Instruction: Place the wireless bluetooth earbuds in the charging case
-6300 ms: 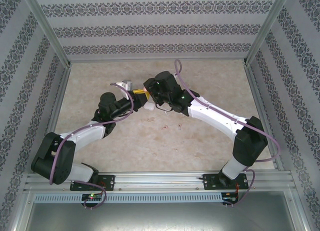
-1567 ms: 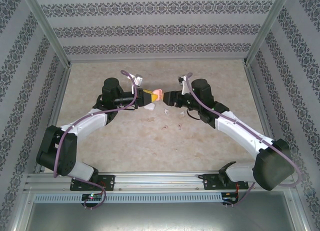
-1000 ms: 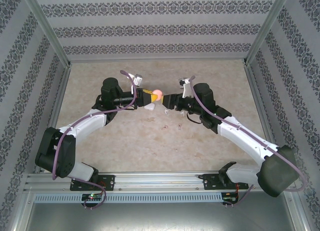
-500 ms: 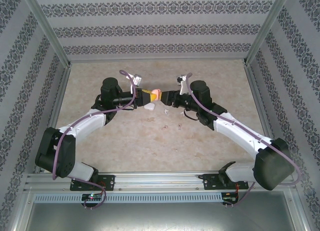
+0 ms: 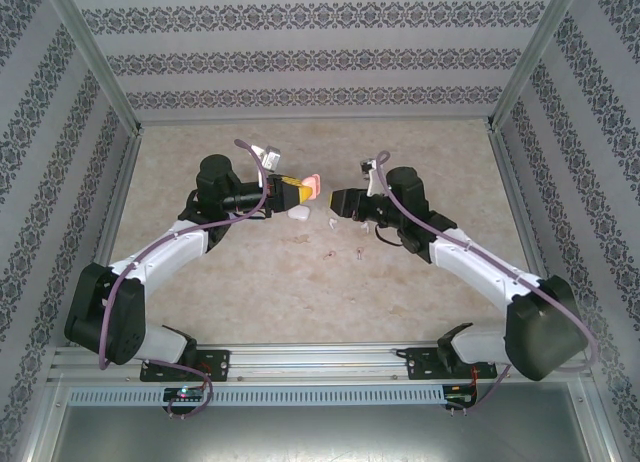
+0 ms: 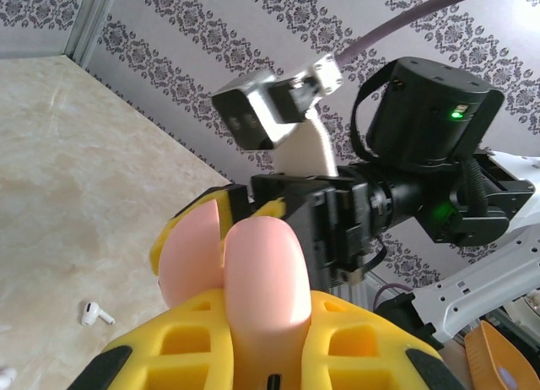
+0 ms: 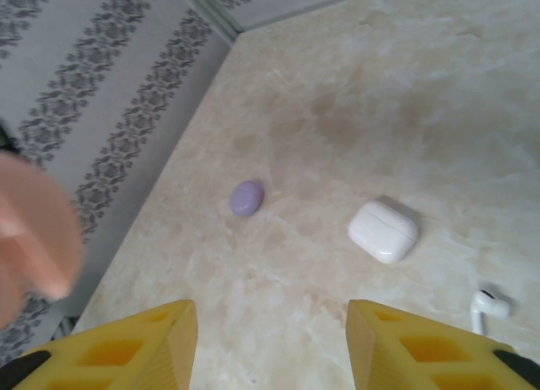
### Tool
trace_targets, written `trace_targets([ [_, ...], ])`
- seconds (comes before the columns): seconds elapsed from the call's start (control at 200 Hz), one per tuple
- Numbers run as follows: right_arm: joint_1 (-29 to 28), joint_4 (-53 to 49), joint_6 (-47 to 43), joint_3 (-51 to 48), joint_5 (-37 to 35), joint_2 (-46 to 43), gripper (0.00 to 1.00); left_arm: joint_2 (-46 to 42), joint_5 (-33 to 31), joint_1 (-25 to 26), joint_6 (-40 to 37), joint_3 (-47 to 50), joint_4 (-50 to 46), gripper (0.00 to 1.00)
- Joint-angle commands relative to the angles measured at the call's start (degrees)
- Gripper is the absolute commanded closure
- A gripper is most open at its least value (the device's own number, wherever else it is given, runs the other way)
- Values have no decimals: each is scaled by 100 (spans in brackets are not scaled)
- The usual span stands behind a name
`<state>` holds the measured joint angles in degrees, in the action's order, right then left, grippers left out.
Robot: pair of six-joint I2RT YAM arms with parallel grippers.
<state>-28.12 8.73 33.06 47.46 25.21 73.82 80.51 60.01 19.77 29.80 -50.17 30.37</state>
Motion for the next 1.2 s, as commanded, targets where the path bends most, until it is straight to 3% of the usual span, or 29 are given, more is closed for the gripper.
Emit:
trace_targets([
  [0.0, 0, 239, -173, -97, 574, -452, 50, -66, 202, -4, -37, -160, 253, 100],
  [0.335, -183, 365, -260, 299, 1008, -285, 57, -58, 294, -8, 41, -177, 312, 100],
  [1.194, -177, 652, -111, 575, 698, 293, 73, -78, 405, 11, 96, -152, 382, 100],
])
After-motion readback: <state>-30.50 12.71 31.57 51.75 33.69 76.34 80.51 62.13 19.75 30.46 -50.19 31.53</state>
